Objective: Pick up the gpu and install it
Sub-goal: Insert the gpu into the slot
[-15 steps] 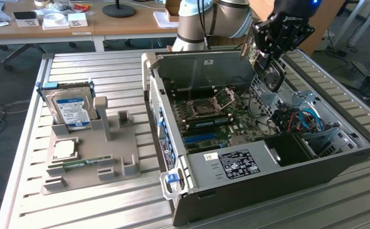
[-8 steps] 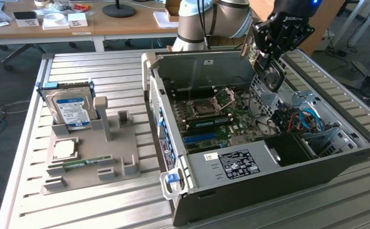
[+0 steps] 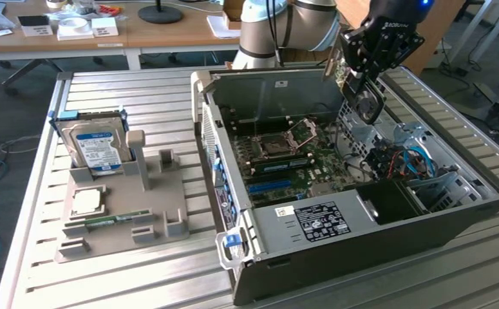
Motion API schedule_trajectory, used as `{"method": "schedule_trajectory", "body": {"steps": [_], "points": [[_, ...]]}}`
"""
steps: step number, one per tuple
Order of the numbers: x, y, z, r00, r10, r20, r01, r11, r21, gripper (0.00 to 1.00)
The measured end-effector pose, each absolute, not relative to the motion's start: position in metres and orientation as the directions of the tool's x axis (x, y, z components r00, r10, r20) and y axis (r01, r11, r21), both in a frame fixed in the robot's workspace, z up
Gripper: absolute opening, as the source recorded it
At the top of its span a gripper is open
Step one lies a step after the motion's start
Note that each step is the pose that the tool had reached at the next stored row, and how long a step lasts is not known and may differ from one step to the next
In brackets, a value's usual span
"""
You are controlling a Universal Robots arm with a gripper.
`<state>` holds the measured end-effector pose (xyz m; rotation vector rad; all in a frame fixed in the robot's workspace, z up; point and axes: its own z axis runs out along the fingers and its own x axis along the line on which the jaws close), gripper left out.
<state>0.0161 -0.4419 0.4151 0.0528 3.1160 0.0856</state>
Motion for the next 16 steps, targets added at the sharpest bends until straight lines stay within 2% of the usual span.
{"method": "schedule_trajectory", "body": {"steps": [16], "points": [[0.0158, -0.4419, 0.4144, -0.988, -0.155, -0.023, -0.156, 0.986, 0.055, 0.27]]}}
